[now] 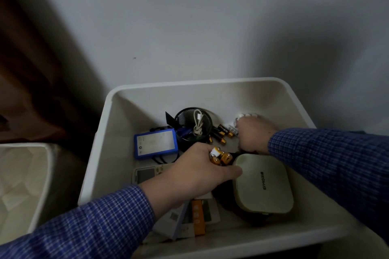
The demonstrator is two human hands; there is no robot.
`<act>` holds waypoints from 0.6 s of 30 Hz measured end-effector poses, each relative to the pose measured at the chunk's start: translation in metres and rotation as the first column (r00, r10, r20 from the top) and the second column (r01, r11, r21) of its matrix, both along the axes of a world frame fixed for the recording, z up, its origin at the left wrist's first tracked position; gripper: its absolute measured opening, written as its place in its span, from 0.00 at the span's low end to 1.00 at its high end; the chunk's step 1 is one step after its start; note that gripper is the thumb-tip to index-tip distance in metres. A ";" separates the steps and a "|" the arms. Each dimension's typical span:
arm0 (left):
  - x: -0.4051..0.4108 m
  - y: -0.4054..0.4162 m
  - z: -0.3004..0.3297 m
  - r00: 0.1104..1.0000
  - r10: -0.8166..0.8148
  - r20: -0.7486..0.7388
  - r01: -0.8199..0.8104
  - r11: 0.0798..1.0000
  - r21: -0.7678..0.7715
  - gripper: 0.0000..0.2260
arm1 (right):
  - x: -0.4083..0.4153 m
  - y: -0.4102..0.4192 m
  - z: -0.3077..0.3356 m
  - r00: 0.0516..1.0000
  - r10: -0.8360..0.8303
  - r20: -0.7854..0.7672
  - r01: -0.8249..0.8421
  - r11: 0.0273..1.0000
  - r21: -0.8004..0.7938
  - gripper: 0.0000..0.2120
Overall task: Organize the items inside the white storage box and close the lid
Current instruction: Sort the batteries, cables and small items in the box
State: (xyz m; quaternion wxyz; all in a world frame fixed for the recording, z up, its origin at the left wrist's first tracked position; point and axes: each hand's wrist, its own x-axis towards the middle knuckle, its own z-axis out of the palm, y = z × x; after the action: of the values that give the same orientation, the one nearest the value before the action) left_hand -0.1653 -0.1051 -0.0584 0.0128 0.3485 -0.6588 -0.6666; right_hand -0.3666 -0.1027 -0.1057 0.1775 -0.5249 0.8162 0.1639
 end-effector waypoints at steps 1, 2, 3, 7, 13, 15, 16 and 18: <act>0.000 0.000 0.000 1.000 0.002 -0.007 -0.002 1.000 -0.007 0.15 | 0.001 0.000 0.000 1.000 -0.016 0.002 0.016 1.000 -0.003 0.27; 0.000 0.000 0.001 1.000 0.002 -0.012 -0.002 1.000 -0.017 0.14 | 0.002 0.000 0.001 1.000 -0.020 0.004 0.021 1.000 -0.021 0.26; 0.001 0.001 0.001 1.000 0.003 -0.014 -0.003 1.000 -0.022 0.11 | 0.003 0.001 0.003 1.000 -0.021 0.009 0.021 0.999 -0.029 0.24; 0.000 0.000 -0.002 0.998 0.052 -0.034 -0.053 0.998 -0.043 0.10 | 0.009 0.005 0.020 0.998 0.057 -0.006 -0.057 0.991 -0.117 0.05; -0.002 -0.001 -0.002 0.985 0.156 -0.081 -0.164 0.980 -0.111 0.15 | 0.004 0.016 0.051 0.917 0.052 0.396 0.073 0.953 -0.295 0.05; -0.002 -0.002 -0.002 0.974 0.198 -0.113 -0.212 0.969 -0.124 0.14 | 0.003 0.020 0.061 0.825 0.074 0.561 0.123 0.944 -0.306 0.01; -0.002 -0.002 -0.002 0.968 0.218 -0.127 -0.235 0.962 -0.140 0.12 | 0.004 0.023 0.067 0.788 0.095 0.608 0.120 0.945 -0.304 0.03; -0.002 -0.002 -0.002 0.955 0.247 -0.162 -0.277 0.940 -0.200 0.09 | 0.002 0.031 0.076 0.740 0.126 0.660 0.100 0.951 -0.294 0.07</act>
State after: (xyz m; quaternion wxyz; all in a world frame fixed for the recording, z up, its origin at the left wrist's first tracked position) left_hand -0.1673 -0.1073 -0.0604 0.1846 0.3837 -0.6740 -0.6037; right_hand -0.3646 -0.0721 -0.0294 0.3737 -0.5754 0.7084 -0.1654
